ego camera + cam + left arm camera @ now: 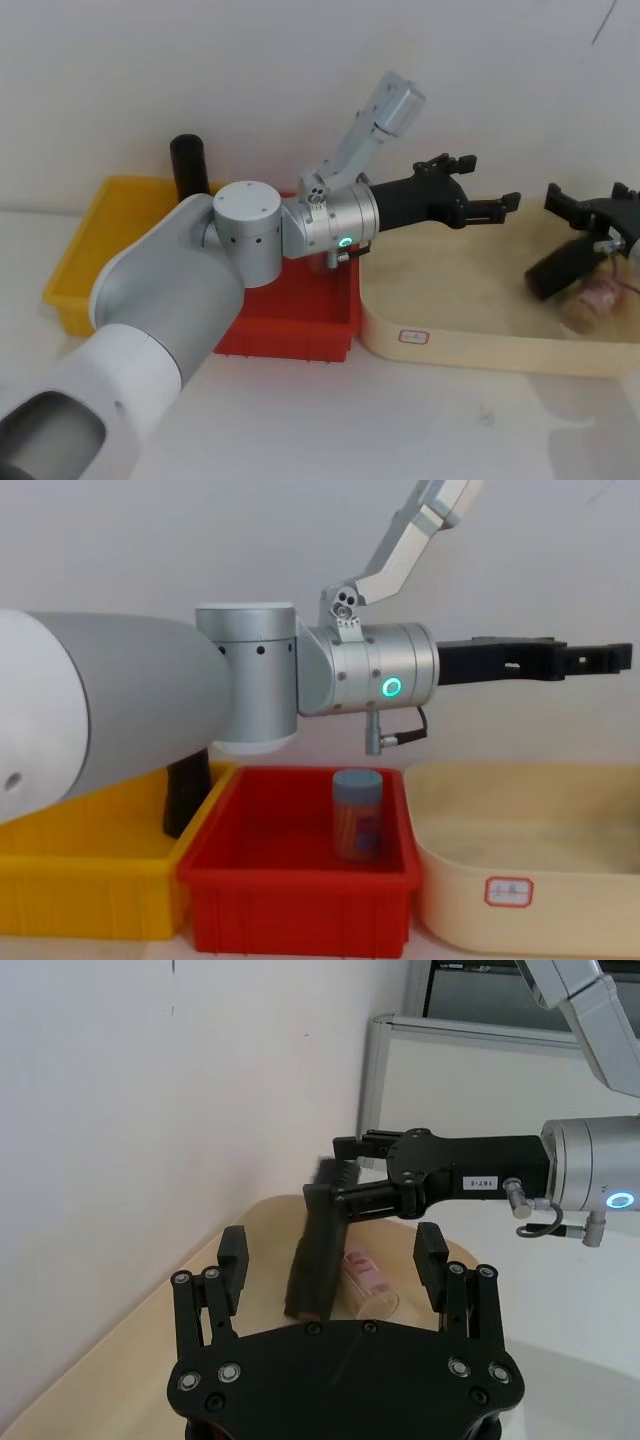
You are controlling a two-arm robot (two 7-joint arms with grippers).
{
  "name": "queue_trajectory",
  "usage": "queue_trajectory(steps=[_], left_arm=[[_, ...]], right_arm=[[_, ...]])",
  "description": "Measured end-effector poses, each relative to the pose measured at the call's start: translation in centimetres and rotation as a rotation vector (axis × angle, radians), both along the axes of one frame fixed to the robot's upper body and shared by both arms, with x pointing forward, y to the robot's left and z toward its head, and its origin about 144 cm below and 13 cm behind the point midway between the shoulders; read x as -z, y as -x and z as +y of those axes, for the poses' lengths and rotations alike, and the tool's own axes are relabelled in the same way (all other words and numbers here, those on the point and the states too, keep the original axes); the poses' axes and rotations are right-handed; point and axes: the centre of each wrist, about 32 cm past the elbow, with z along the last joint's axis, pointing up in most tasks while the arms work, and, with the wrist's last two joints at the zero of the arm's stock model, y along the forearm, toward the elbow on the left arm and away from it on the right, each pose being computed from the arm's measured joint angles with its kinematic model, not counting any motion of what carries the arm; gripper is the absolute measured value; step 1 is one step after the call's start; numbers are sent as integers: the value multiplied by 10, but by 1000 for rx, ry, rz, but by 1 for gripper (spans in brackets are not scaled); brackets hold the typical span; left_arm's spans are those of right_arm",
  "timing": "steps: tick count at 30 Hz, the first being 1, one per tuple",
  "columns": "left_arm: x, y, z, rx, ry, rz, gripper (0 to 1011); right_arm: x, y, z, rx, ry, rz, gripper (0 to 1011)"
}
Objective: Pick up the garbage bag with the one hand and transfer it to the other hand.
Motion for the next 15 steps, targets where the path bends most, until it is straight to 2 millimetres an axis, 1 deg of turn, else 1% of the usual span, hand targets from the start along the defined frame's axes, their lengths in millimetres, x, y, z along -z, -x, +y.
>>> queue_trajectory(steps=[15], left_arm=[[0, 0, 0, 0, 0, 0, 1002]], right_arm=[[-2, -1, -4, 24, -7, -2, 1001]])
